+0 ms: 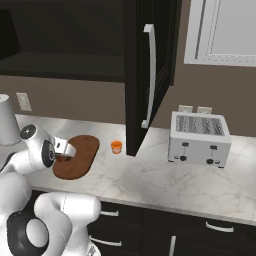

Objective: Pick the bread, place it on the cutting board, pick the jam, place it on the counter, and close the cabinet.

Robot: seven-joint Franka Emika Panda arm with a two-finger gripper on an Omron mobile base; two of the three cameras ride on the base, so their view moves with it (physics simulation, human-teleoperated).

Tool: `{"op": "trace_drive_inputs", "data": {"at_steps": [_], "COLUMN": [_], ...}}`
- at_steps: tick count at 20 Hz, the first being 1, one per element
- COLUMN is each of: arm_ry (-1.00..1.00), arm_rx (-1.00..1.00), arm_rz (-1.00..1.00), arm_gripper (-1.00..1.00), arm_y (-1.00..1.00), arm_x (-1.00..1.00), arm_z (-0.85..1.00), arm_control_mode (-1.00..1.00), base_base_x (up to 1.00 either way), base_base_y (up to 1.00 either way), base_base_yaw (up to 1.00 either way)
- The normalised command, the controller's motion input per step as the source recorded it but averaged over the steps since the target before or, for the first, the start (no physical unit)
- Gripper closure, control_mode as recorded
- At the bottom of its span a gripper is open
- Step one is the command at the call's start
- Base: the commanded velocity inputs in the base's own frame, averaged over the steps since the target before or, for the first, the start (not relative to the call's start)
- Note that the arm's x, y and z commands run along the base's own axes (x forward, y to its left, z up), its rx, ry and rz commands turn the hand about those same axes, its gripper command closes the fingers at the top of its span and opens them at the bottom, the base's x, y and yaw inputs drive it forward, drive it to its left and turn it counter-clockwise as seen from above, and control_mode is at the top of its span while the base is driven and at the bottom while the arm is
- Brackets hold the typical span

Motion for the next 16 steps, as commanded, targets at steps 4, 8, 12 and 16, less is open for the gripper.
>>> {"op": "trace_drive_inputs", "data": {"at_steps": [4, 8, 12, 16], "arm_ry": [0.00, 0.00, 0.00, 0.00], "arm_rx": [0.00, 0.00, 0.00, 0.00], "arm_rz": [0.00, 0.00, 0.00, 0.00], "arm_gripper": [1.00, 1.00, 1.00, 1.00], "arm_y": [0.00, 0.00, 0.00, 0.00], "arm_x": [0.05, 0.04, 0.01, 0.00], "arm_z": [-0.13, -0.11, -0.09, -0.09], "arm_control_mode": [-1.00, -1.00, -1.00, -1.00], "base_base_x": [0.00, 0.00, 0.00, 0.00], "base_base_y": [0.00, 0.00, 0.00, 0.00], "base_base_yaw": [0.00, 0.00, 0.00, 0.00]}}
